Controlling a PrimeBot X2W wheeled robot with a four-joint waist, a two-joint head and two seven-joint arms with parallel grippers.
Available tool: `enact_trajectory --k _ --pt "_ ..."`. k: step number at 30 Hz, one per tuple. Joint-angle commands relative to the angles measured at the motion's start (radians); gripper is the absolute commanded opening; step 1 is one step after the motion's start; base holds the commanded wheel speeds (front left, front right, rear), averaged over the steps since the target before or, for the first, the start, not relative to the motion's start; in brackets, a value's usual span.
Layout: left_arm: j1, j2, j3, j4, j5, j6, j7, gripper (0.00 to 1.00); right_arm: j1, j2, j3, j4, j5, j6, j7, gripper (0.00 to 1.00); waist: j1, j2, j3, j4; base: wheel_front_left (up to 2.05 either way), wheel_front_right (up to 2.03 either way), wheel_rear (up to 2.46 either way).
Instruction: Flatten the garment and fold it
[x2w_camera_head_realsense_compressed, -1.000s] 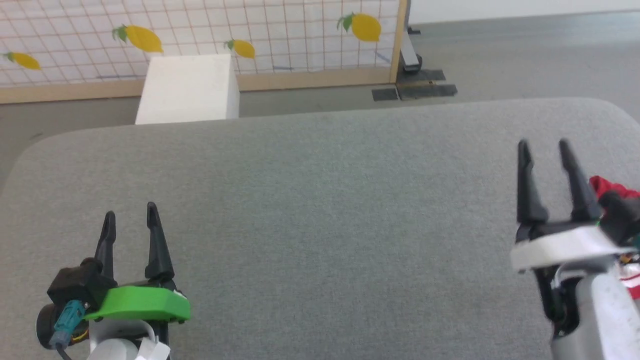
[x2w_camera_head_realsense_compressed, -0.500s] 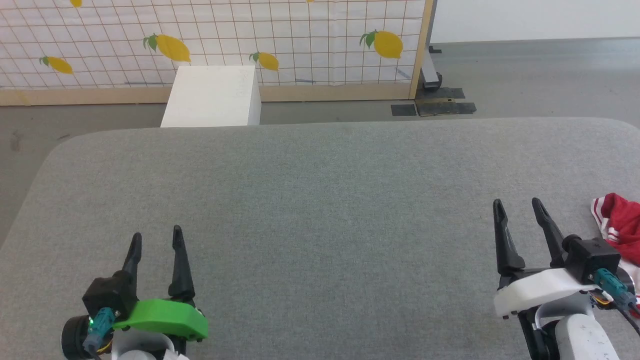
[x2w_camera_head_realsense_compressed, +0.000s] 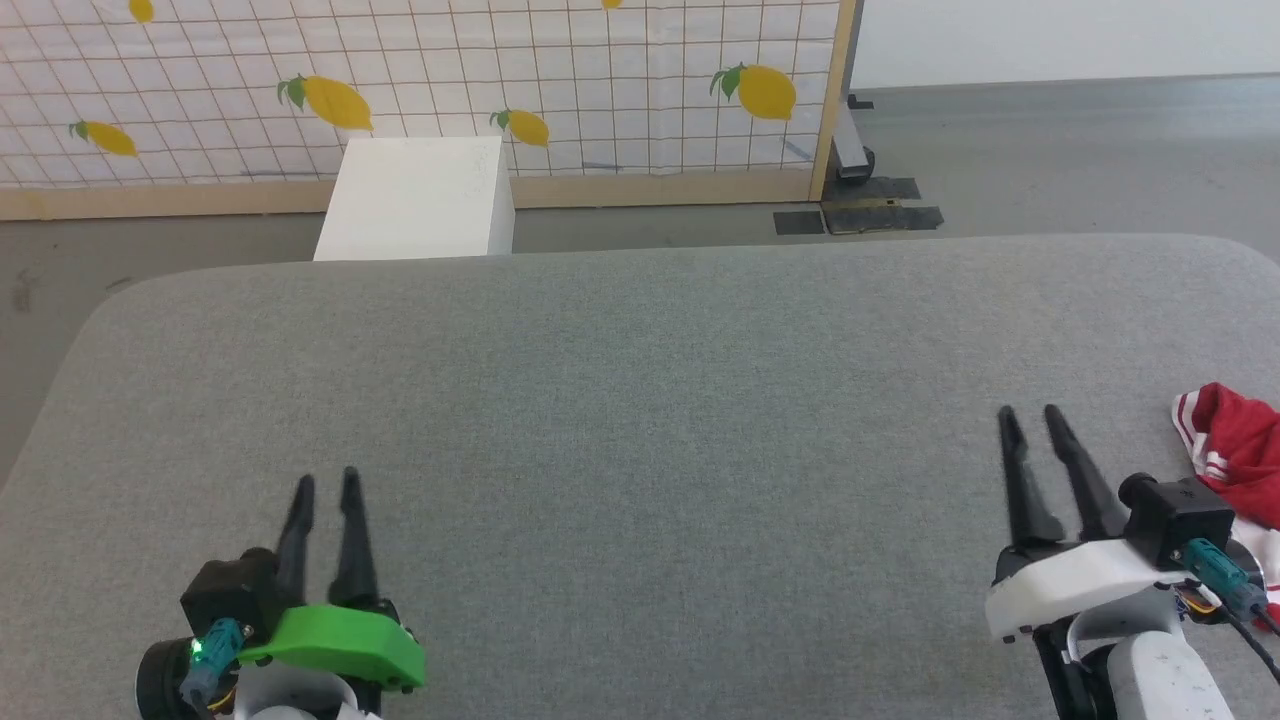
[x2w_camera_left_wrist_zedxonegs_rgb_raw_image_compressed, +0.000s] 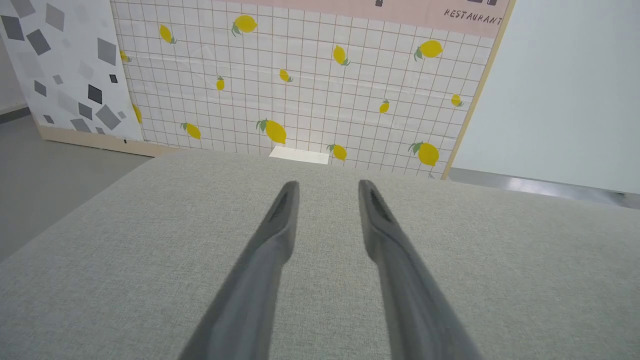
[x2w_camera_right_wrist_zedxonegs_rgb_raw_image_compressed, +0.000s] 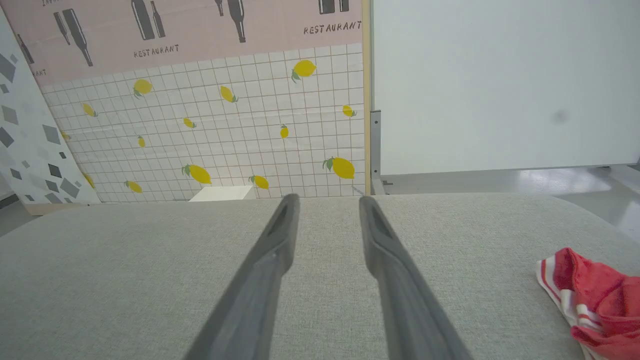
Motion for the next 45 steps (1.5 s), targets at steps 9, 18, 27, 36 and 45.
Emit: enact_trajectory --k 9,18,27,36,45 --pt "0.001 -0.007 0.005 -0.008 0.020 -0.006 0.015 0.00 0.007 0.000 0.004 -0.015 -0.007 0.000 0.013 0.00 0.0001 0.0000 0.001 0.003 0.00 0.00 0.00" --pt "0.002 -0.015 0.013 -0.017 0.044 -0.014 0.033 0.00 0.016 0.000 0.008 -0.034 -0.016 0.000 0.030 0.00 0.0001 0.0000 0.001 0.006 0.00 0.00 0.00" --pt "0.003 -0.025 0.022 -0.028 0.072 -0.023 0.055 0.00 0.026 0.001 0.014 -0.057 -0.027 0.000 0.049 0.00 0.0001 0.0000 0.002 0.010 0.00 0.00 0.00" --pt "0.003 -0.034 0.029 -0.038 0.096 -0.030 0.074 0.00 0.035 0.001 0.018 -0.076 -0.036 0.000 0.066 0.00 0.0001 0.0000 0.003 0.013 0.00 0.00 0.00" --pt "0.004 -0.042 0.036 -0.047 0.120 -0.038 0.092 0.00 0.043 0.001 0.023 -0.095 -0.045 -0.001 0.082 0.00 0.0001 0.0000 0.004 0.017 0.00 0.00 0.00"
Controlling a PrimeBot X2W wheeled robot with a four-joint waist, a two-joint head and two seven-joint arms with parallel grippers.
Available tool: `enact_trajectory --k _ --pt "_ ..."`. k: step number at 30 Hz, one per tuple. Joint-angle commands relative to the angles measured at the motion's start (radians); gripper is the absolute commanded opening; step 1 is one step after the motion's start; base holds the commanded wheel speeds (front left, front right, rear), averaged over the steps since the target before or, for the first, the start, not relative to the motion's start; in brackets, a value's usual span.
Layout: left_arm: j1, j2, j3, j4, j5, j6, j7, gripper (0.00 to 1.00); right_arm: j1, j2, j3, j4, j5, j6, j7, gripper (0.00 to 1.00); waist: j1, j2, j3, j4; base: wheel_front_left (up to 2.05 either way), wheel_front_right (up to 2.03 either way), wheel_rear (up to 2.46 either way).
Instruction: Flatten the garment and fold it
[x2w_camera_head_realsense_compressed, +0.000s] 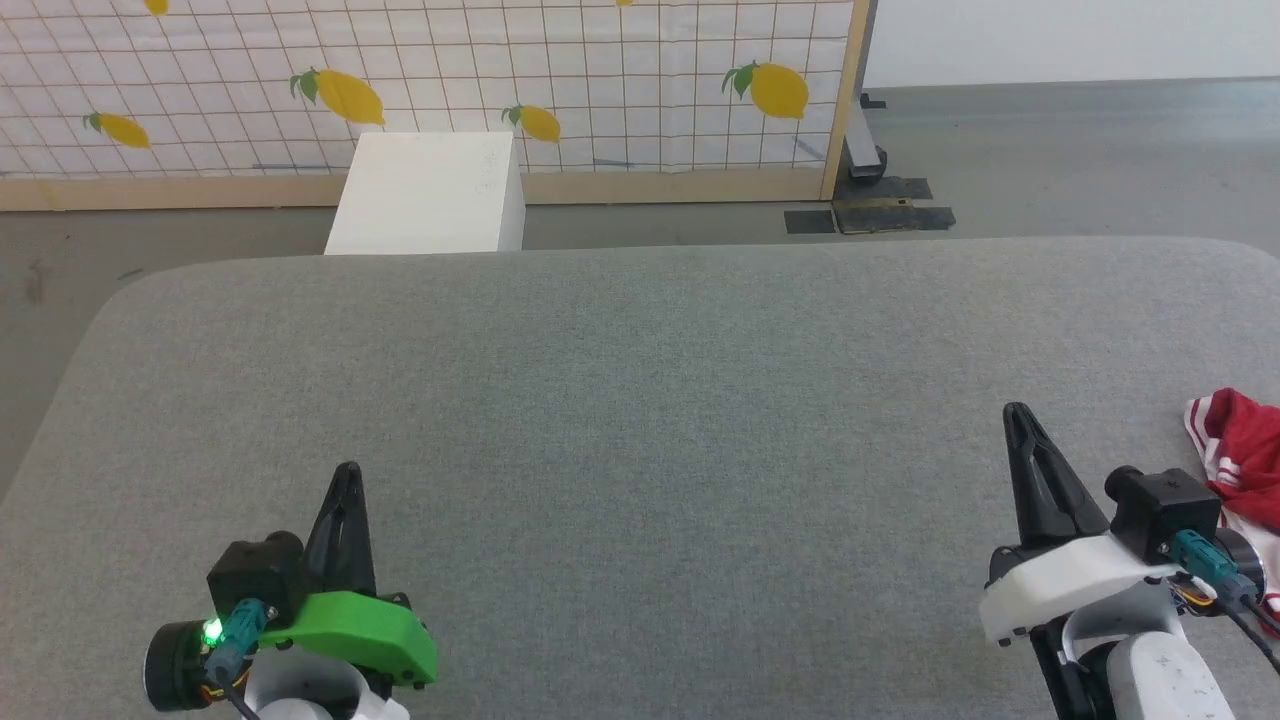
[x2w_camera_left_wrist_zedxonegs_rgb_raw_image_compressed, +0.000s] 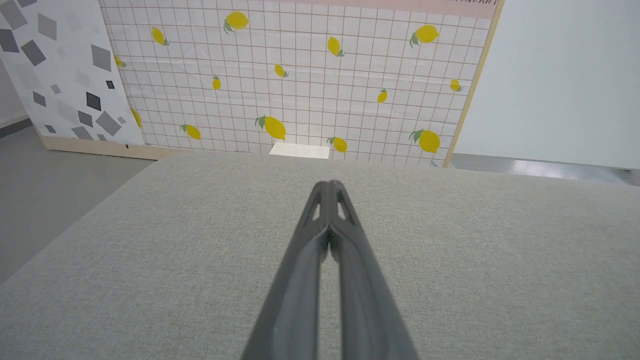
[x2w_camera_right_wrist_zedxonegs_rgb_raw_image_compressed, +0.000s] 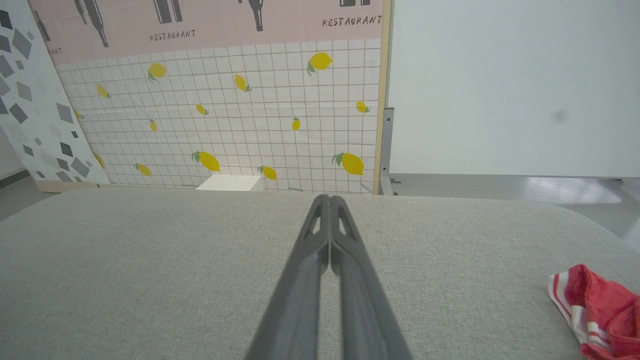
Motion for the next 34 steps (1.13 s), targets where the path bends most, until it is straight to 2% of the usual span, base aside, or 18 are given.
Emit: enact_trajectory --k 1,34 --pt "0.004 -0.005 0.007 -0.006 0.014 -0.005 0.006 0.00 0.020 0.001 0.002 -0.010 -0.013 -0.001 0.004 0.00 0.0000 0.0000 0.000 0.001 0.00 0.00 0.00" --pt "0.007 -0.036 0.033 -0.040 0.101 -0.032 0.073 0.00 0.051 0.002 0.019 -0.079 -0.046 -0.001 0.064 0.00 0.0000 0.0000 0.003 0.013 0.00 0.00 0.00"
